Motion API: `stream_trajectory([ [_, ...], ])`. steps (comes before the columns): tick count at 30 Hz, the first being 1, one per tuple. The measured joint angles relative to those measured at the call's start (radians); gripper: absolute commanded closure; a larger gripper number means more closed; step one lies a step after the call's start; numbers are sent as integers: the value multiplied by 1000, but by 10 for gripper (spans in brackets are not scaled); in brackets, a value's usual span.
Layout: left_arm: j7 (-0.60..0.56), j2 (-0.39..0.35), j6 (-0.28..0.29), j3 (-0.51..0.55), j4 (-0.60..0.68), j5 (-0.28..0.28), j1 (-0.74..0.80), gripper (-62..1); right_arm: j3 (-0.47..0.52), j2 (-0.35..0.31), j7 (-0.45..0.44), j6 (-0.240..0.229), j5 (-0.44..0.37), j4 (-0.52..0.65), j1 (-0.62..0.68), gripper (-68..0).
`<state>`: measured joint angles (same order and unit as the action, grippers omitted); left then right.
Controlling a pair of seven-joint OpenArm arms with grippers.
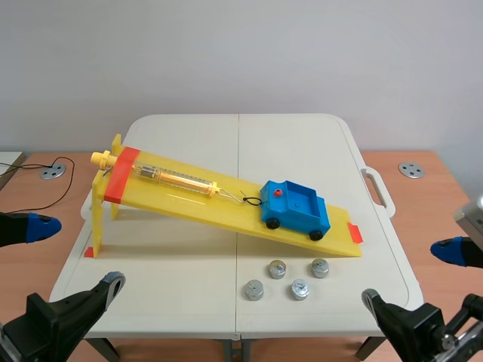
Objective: Place the four metal weights on the blue cart on the ramp.
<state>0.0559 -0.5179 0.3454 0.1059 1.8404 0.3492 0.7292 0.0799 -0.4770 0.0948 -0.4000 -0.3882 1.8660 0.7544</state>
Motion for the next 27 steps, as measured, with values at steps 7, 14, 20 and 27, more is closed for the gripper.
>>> stream_trajectory([
  [7, 0, 0, 0, 0, 0, 0, 0, -623, 0, 0, 0, 0, 0, 0, 0, -661],
  [14, 0, 0, 0, 0, 0, 0, 0, -623, 0, 0, 0, 0, 0, 0, 0, -661],
  [20, 42, 0, 0, 0, 0, 0, 0, -623, 0, 0, 0, 0, 0, 0, 0, -661],
  [27, 80, 0, 0, 0, 0, 0, 0, -623, 0, 0, 46, 0, 0, 0, -13, -661],
])
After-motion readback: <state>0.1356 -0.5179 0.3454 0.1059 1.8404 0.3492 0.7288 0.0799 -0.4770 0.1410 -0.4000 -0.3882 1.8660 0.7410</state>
